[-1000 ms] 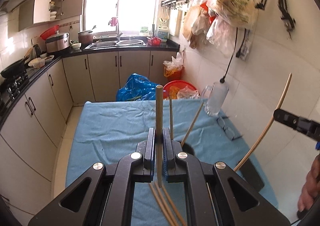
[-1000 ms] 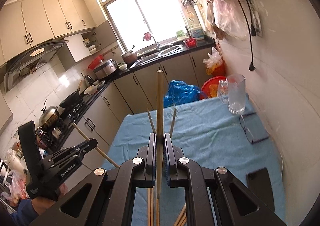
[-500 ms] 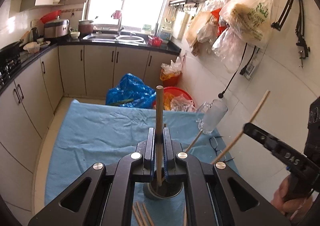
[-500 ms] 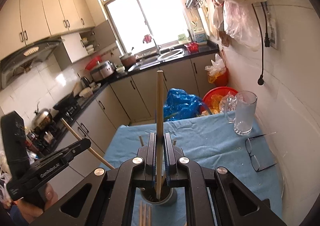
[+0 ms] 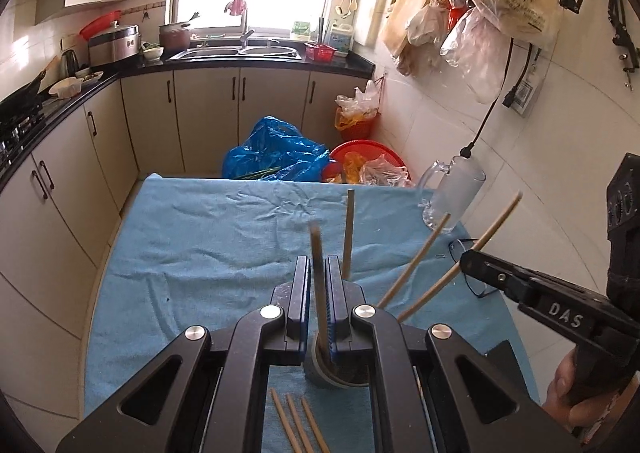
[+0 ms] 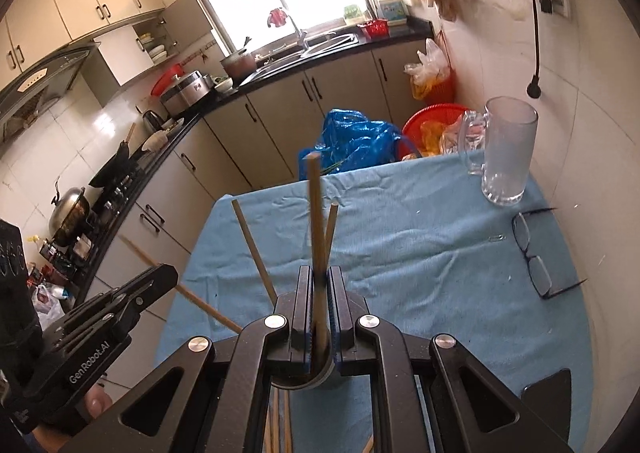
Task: Organize utensils
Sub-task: 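Lower both chopsticks into the black cup and open both grippers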
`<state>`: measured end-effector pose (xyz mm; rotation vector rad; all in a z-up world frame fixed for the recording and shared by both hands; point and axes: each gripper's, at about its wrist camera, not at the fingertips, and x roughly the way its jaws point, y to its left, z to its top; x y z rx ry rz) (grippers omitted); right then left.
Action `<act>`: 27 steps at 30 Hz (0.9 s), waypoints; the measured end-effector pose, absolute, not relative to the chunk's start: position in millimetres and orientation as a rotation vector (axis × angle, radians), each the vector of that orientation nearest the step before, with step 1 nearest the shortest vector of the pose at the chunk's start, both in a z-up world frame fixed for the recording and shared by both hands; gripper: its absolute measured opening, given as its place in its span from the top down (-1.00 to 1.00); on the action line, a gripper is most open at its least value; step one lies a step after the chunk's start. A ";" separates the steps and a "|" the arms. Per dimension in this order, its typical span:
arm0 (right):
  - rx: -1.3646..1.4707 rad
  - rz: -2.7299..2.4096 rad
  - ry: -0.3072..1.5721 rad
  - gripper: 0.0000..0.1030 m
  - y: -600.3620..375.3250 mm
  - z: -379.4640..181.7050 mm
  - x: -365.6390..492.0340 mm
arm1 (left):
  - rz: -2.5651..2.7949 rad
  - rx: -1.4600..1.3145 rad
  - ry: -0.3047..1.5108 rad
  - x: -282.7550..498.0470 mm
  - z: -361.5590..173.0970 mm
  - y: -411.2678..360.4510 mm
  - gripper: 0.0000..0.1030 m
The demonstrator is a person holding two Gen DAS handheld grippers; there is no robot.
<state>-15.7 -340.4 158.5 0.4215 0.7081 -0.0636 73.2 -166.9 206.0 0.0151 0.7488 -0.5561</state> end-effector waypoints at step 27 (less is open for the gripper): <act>0.466 -0.178 0.753 0.10 -310.2 149.5 -143.7 | -0.236 0.116 0.555 -23.1 259.0 -67.5 -0.40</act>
